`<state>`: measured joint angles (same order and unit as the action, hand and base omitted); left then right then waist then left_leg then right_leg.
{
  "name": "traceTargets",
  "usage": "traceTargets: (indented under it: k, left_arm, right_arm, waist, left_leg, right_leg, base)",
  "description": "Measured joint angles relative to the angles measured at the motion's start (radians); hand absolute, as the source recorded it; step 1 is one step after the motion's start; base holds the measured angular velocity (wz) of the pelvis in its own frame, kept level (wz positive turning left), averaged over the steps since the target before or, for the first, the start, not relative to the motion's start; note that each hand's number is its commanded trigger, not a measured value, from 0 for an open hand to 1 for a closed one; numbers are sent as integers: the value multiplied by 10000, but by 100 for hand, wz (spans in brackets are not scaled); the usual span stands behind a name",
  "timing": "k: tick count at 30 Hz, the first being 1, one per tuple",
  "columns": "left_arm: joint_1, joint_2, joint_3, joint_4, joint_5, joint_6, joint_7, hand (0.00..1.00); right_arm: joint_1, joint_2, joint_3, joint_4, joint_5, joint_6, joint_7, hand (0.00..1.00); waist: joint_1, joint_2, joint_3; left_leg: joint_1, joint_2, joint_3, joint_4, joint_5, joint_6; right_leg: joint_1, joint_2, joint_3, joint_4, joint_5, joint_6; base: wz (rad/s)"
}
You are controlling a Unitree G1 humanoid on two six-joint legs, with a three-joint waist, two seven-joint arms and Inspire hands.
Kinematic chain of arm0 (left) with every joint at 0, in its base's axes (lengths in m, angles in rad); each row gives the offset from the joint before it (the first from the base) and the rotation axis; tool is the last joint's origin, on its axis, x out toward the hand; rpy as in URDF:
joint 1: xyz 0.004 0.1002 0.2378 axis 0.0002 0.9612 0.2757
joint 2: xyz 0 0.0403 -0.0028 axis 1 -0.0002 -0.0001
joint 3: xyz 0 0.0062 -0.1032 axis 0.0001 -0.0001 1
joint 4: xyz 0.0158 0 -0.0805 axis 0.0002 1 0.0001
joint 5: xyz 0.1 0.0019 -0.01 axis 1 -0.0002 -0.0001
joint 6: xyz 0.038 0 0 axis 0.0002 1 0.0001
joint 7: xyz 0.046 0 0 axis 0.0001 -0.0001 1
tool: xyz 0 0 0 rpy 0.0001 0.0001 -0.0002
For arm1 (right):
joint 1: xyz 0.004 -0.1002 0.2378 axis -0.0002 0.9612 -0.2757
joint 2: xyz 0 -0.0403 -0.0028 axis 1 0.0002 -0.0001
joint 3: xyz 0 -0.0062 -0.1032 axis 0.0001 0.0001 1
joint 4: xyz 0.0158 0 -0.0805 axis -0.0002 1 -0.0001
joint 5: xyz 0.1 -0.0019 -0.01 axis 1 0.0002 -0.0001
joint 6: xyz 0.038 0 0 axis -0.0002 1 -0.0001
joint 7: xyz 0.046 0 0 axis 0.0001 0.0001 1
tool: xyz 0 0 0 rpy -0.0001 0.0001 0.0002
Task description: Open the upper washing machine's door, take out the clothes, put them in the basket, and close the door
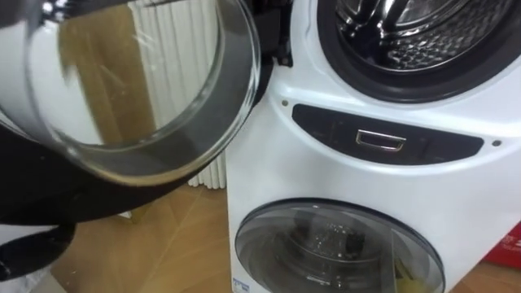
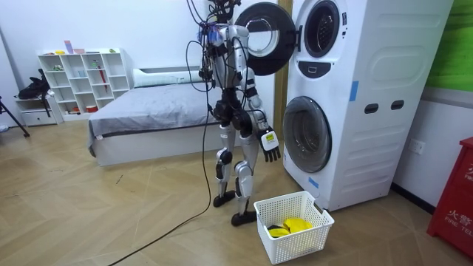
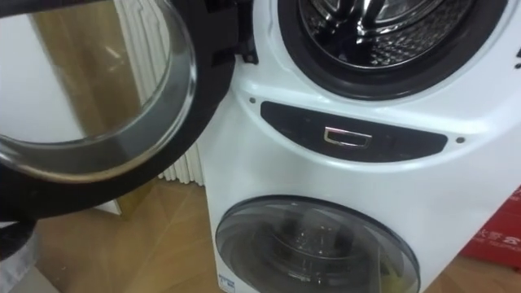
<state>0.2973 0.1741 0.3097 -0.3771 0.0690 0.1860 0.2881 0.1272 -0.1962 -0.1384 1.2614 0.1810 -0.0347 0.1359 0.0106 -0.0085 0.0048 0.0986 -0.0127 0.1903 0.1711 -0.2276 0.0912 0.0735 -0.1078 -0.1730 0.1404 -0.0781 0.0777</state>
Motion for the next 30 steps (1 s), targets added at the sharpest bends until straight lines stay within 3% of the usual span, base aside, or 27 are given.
traceTargets:
  k: [5,10,20,26,30]
  left_arm:
    - [226,-17,-60,-1,2,-307,-120,0]
    - [378,-22,-185,0,12,-568,-121,0]
    - [389,-47,-340,-1,-25,-601,-120,0]
    - [411,-70,-812,-15,-1902,-644,-145,0]
    - [415,-302,-1390,77,-3474,-907,-306,0]
  right_arm:
    - [45,6,95,0,437,-29,123,0]
    - [36,65,104,-2,496,-331,286,0]
    - [-203,138,410,44,611,-388,301,0]
    - [-280,171,973,-8,974,-414,657,0]
    - [-523,201,1187,182,774,-413,647,0]
  waist:
    - [7,-10,-6]
    - [59,-8,-5]
    - [63,68,26]
    - [48,134,40]
    - [21,127,38]
  left_leg:
    - [-3,0,12,-1,1,4]
    - [1,-1,3,13,4,9]
    - [-42,-8,-49,-1,7,15]
    - [-117,-48,-85,-3,34,61]
    - [-160,-111,-32,11,70,116]
  right_leg:
    - [9,-9,-234,2,41,6]
    - [8,-18,-323,-1,49,13]
    - [6,-18,-317,-27,86,11]
    - [-23,-65,-318,-16,85,12]
    - [-37,-157,-297,7,83,15]
  base:
    - [0]
    - [0]
    - [1]
    - [6]
    - [9]
